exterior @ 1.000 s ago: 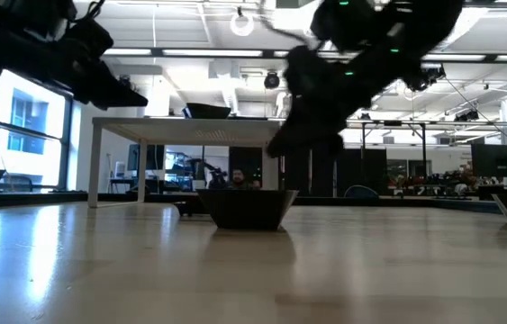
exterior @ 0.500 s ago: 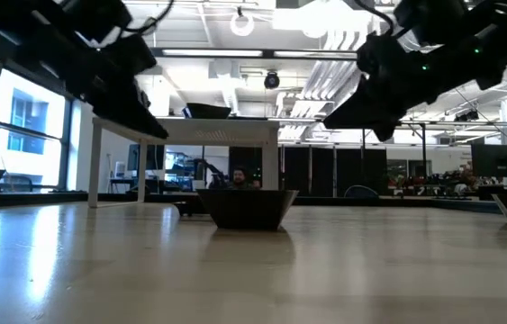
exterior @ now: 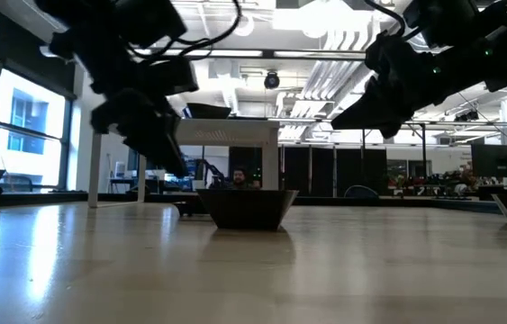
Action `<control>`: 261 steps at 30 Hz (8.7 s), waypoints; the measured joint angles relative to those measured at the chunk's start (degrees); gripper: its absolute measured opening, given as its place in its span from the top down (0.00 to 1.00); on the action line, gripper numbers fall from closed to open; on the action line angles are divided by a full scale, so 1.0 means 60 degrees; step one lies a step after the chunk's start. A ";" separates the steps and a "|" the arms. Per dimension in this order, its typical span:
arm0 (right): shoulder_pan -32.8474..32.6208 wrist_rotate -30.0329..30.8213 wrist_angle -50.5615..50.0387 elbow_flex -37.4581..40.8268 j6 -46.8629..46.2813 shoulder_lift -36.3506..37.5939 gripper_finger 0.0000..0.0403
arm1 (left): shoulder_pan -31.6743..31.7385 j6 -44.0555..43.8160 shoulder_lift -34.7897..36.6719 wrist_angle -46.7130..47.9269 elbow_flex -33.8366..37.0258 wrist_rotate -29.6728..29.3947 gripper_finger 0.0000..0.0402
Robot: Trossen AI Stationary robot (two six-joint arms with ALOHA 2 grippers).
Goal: Pick & Place Mini shaped plates
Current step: Stack the black square plate on top of the black square plates on the shelf, then stack the black distorted square plate on top of the black distorted square plates on the shelf
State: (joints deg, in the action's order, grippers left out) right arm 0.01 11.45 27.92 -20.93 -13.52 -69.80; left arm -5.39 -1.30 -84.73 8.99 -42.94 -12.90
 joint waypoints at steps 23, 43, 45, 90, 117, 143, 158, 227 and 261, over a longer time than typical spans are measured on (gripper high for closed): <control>0.0000 -0.0001 -0.0344 0.0002 0.0838 0.0000 0.99 | -0.0003 -0.0332 -0.2424 0.1547 -0.1821 -0.0383 0.76; -0.0002 -0.0004 -0.0339 0.0002 0.0840 -0.0004 0.99 | 0.0019 -0.0086 -0.2040 0.2536 -0.2774 0.0538 0.99; -0.0001 -0.0004 -0.0354 0.0002 0.0841 -0.0007 0.99 | 0.0019 -0.0085 -0.1745 0.2827 -0.2850 0.0557 0.99; -0.0010 -0.0113 -0.0561 0.0004 0.0801 -0.0007 0.99 | 0.7211 0.3985 0.1006 0.5298 -0.5210 -0.0106 1.00; -0.0010 -0.0113 -0.0554 0.0004 0.0765 -0.0007 1.00 | 0.7399 0.3995 0.0510 0.4816 -0.4747 0.0530 1.00; -0.0010 -0.0353 -0.0557 0.0004 0.0747 -0.0007 0.99 | 0.7392 0.3059 0.0591 0.6525 -0.5931 0.1452 0.80; -0.0010 -0.0431 -0.0570 0.0004 0.0443 -0.0007 1.00 | 0.6442 0.1848 0.4535 0.1450 -0.0596 0.3310 0.99; -0.0010 -0.0940 -0.0550 0.0000 0.0586 -0.0007 0.99 | -0.1038 -0.9342 -0.1996 -0.0302 -0.1486 0.0207 0.65; -0.0010 -0.0940 -0.0546 0.0000 0.0586 -0.0007 0.99 | -0.0786 -0.8547 -0.1992 -0.0193 -0.1483 0.1105 0.80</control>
State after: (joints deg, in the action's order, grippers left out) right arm -0.05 5.80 24.64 -20.93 -10.00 -69.84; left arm -10.11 -52.58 -96.68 7.84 -51.83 -6.27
